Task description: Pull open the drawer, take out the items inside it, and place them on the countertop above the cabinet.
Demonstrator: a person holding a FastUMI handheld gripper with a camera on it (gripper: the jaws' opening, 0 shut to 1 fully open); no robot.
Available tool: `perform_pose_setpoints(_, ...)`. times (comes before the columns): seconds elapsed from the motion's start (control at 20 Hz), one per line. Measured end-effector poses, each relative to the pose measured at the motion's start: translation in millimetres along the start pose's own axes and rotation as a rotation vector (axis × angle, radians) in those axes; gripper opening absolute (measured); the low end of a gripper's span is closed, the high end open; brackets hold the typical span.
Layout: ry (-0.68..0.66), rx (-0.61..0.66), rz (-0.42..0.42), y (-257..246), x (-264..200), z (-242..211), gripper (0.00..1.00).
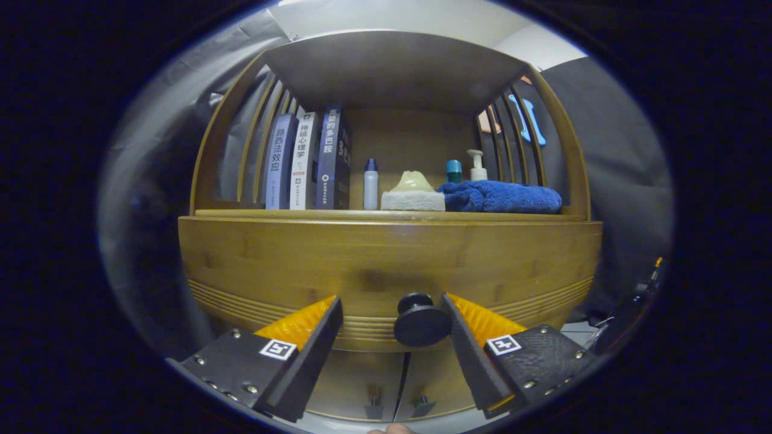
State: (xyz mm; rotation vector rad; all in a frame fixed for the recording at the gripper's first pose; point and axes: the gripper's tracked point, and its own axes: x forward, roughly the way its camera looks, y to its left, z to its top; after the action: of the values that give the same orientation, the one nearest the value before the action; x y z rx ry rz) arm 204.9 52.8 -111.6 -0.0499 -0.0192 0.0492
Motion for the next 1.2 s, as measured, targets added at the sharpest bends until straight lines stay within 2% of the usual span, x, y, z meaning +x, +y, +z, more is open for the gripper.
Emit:
perform_pose_setpoints(0.35, -0.013, 0.002, 0.008, 3, 8, -1, 0.99)
perform_pose_setpoints(0.6, 0.023, -0.070, 0.023, 2, 5, -10, 0.99)
perform_pose_setpoints(0.75, 0.078, -0.023, 0.039, 2, -22, -22, 0.99)
perform_pose_setpoints(0.95, 0.097, -0.018, 0.045, -9, -63, -12, 0.99)
perform_pose_setpoints(1.2, 0.081, -0.036, 0.028, -25, -110, 49, 0.98)
